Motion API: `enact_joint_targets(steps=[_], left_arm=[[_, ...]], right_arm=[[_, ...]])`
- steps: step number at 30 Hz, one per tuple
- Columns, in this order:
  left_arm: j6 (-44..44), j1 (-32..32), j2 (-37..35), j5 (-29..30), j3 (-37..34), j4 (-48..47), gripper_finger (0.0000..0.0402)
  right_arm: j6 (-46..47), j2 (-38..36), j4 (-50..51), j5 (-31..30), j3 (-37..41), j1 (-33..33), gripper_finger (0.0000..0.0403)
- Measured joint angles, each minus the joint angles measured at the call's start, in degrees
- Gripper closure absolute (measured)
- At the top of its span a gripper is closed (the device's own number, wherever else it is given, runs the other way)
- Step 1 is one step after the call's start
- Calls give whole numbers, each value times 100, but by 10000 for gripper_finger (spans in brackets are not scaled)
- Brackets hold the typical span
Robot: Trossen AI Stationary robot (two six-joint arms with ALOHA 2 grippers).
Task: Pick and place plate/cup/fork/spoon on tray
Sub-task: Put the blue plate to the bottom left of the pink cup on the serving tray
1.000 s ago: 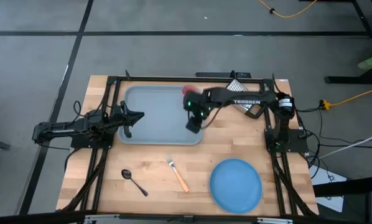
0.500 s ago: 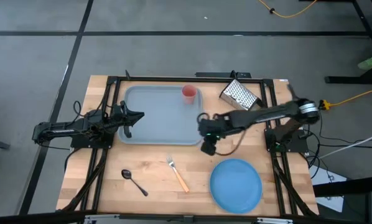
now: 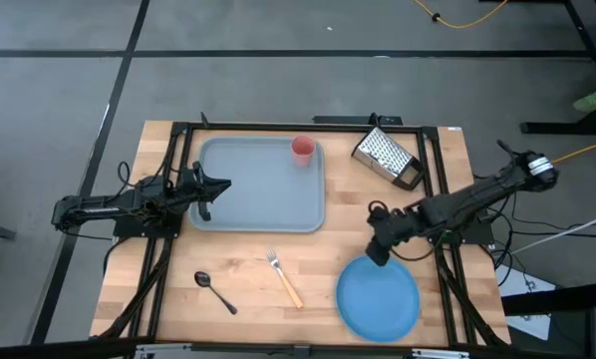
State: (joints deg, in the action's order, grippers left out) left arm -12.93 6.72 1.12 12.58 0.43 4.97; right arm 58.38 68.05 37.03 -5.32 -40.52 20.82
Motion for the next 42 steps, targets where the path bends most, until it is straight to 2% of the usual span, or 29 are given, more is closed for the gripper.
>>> enact_joint_targets(steps=[10, 21, 27, 32, 42], left_arm=[[0, 0, -1, -1, 0, 0, 374], [0, 0, -1, 0, 0, -1, 374], [0, 0, -1, 0, 0, 0, 374], [0, 0, -2, -2, 0, 0, 374], [0, 0, 0, -2, 0, 0, 374]], right_arm=[[594, -22, -7, -15, 581, 532, 305], [589, -17, -220, -11, 715, 799, 305], [590, 183, -268, 86, 715, 832, 305], [580, 414, -392, 395, 715, 832, 305], [574, 855, -890, 393, 715, 830, 307]])
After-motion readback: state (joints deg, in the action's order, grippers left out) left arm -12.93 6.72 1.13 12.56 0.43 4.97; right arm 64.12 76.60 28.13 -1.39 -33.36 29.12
